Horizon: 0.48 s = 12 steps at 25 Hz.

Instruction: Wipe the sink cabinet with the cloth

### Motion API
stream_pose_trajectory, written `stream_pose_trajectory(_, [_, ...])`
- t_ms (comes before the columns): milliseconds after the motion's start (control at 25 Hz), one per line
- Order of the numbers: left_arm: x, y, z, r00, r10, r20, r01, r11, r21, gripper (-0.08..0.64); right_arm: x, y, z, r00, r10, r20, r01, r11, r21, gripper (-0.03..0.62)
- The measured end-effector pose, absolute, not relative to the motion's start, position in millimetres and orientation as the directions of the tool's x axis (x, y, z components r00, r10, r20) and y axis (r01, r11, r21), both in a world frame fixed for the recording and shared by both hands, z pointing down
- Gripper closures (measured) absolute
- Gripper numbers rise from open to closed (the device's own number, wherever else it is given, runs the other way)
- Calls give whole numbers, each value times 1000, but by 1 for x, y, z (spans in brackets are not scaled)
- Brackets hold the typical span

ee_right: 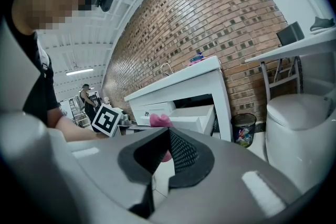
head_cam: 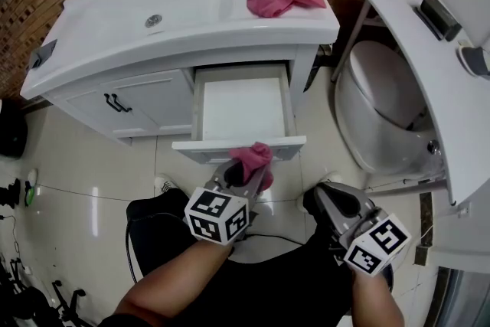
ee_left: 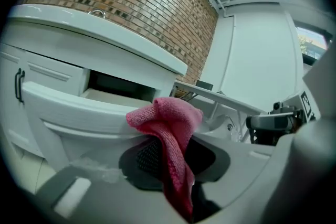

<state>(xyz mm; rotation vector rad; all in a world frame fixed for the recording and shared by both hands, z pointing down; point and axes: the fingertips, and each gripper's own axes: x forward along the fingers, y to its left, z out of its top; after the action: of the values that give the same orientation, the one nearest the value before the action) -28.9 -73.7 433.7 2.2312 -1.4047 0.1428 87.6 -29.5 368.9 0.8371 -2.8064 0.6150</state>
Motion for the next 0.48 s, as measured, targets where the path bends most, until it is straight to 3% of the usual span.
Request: stream_pose_trajectory(480, [69, -78, 413, 637, -695, 333, -771, -565, 294, 454, 111, -39, 366, -809, -533, 249, -588, 734, -341, 586])
